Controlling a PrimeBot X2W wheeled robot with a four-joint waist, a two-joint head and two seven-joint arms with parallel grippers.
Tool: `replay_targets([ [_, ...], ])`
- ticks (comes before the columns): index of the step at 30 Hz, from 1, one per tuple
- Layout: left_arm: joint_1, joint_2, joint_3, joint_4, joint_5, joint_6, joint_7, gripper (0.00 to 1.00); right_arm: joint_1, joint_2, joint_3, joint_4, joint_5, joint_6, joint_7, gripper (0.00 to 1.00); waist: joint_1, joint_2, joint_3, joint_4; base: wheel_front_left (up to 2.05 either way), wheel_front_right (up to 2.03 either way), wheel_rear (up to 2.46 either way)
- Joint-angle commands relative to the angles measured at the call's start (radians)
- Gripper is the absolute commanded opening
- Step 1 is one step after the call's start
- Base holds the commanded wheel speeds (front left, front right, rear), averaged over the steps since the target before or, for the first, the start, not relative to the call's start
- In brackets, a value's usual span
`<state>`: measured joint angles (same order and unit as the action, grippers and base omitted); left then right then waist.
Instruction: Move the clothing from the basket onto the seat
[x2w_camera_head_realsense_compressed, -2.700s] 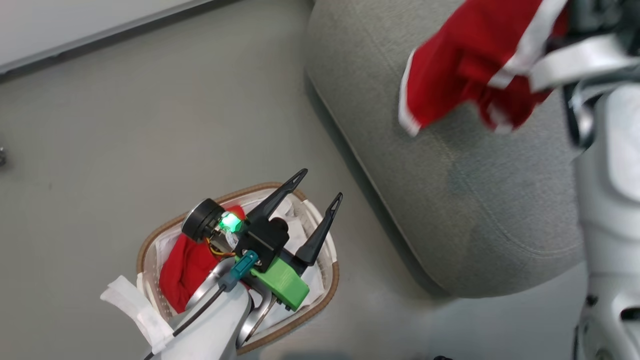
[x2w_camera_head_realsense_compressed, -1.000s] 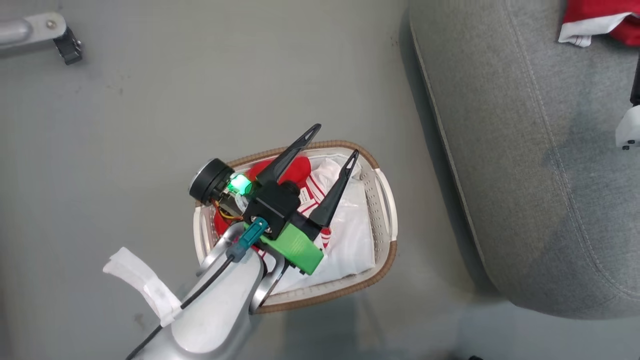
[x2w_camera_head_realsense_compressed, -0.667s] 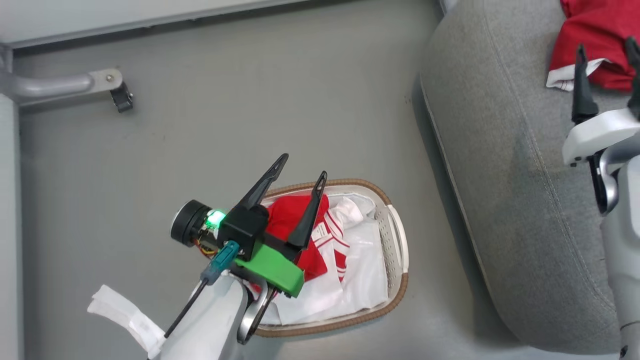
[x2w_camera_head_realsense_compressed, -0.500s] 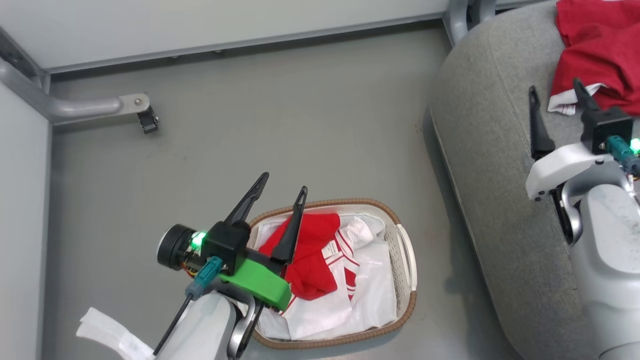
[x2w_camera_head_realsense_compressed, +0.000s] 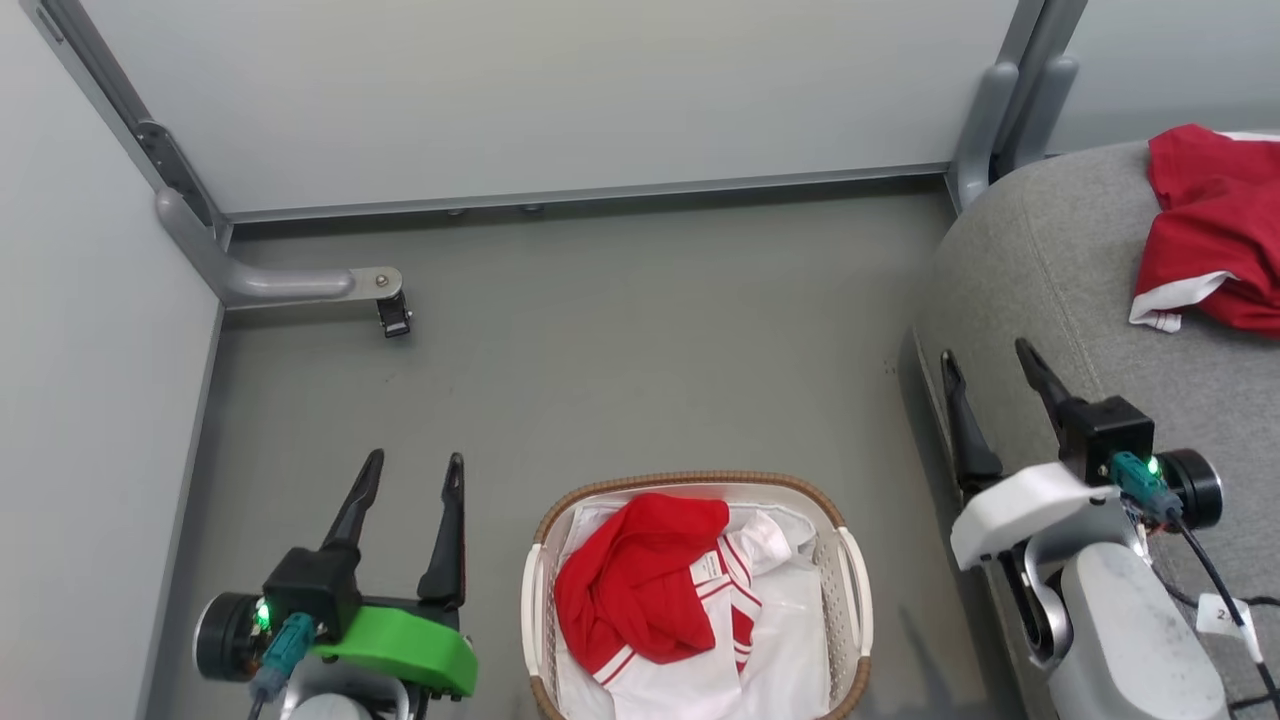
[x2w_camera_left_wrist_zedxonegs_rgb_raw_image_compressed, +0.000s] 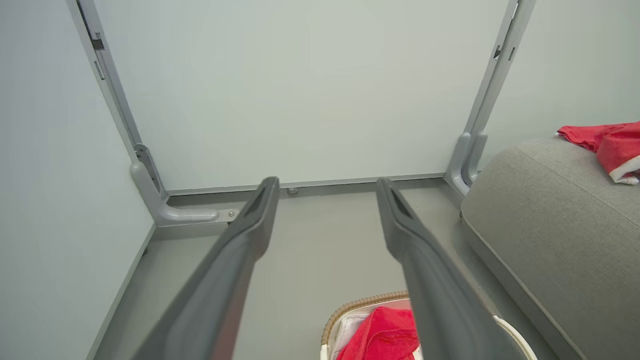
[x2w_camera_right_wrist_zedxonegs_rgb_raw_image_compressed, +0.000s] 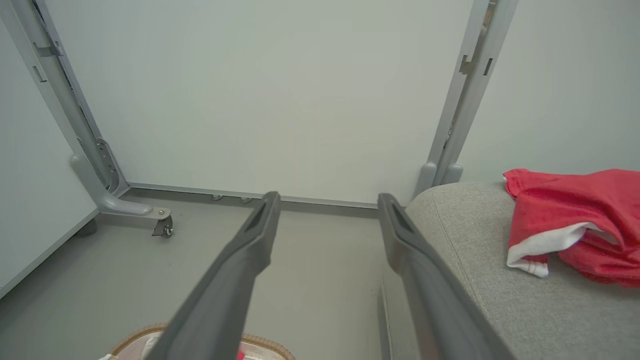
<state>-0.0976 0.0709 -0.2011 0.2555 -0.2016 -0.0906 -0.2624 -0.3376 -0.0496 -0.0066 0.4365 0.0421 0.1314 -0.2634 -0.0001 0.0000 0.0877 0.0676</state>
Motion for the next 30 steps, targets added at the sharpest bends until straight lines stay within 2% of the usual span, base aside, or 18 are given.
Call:
replay_targets([
  [1,0.027,-0.006,0.016,-0.008,-0.006,0.005,-0.004,1.00,0.035,-0.003,0.008,-0.016,0.034,-0.001,-0.002,1.00,0.0001,0.0000,-0.020,0.005,0.00,0.00,0.00],
  [5,0.086,-0.011,0.068,-0.018,-0.014,0.002,-0.004,1.00,0.117,-0.003,0.041,-0.069,0.089,-0.001,-0.002,1.00,0.0001,0.0000,-0.038,-0.007,0.00,0.00,0.00],
  [13,0.163,-0.018,0.121,-0.042,0.000,-0.004,-0.004,1.00,0.210,-0.003,0.072,-0.130,0.109,-0.001,-0.002,1.00,0.0001,0.0000,-0.062,-0.031,0.00,0.00,0.00],
  [30,0.161,-0.020,0.121,-0.028,-0.016,-0.006,-0.004,1.00,0.226,-0.003,0.076,-0.124,0.137,-0.001,-0.002,1.00,0.0001,0.0000,-0.089,-0.037,0.00,0.00,0.00],
])
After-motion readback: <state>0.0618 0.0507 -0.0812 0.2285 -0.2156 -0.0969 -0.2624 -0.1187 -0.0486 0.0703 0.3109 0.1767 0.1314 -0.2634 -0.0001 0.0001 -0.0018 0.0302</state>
